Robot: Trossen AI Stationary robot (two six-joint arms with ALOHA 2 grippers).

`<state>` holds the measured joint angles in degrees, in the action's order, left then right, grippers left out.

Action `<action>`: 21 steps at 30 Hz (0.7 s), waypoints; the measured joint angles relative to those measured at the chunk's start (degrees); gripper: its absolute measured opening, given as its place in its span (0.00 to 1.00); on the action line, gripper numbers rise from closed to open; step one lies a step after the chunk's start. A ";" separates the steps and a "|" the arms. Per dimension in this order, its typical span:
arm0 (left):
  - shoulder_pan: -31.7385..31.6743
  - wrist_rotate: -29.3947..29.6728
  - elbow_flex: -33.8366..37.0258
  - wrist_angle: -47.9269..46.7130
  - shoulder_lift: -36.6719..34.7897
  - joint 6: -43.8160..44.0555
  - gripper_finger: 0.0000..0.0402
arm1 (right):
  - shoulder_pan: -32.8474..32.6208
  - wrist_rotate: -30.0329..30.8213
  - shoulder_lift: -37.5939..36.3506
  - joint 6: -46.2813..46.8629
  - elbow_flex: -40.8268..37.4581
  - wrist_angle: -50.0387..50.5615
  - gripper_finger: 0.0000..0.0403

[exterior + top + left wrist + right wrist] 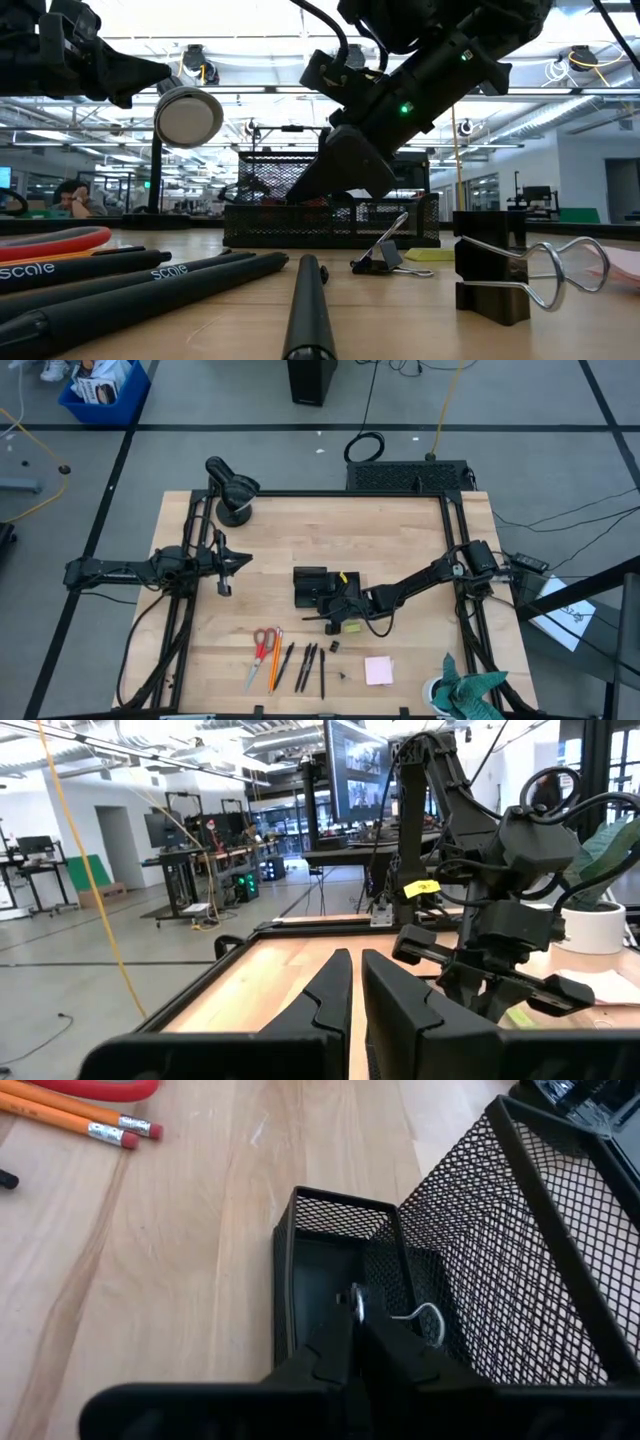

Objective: Pick and place office supplies into organizer
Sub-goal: Put the binder clip into the black desk organizer

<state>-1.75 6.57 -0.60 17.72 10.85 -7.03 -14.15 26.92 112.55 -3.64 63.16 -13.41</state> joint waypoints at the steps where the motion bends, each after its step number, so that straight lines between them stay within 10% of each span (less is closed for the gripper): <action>1: -0.01 0.00 0.00 0.01 0.00 -0.01 0.09 | -0.02 0.00 -0.02 0.21 0.00 0.00 0.06; 21: 0.00 0.00 0.00 -0.02 0.00 0.00 0.09 | -5.50 0.02 -8.89 -16.49 -0.07 1.18 0.22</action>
<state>-1.74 6.57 -0.60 17.70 10.85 -7.03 -19.66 26.94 103.66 -20.13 63.09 -12.23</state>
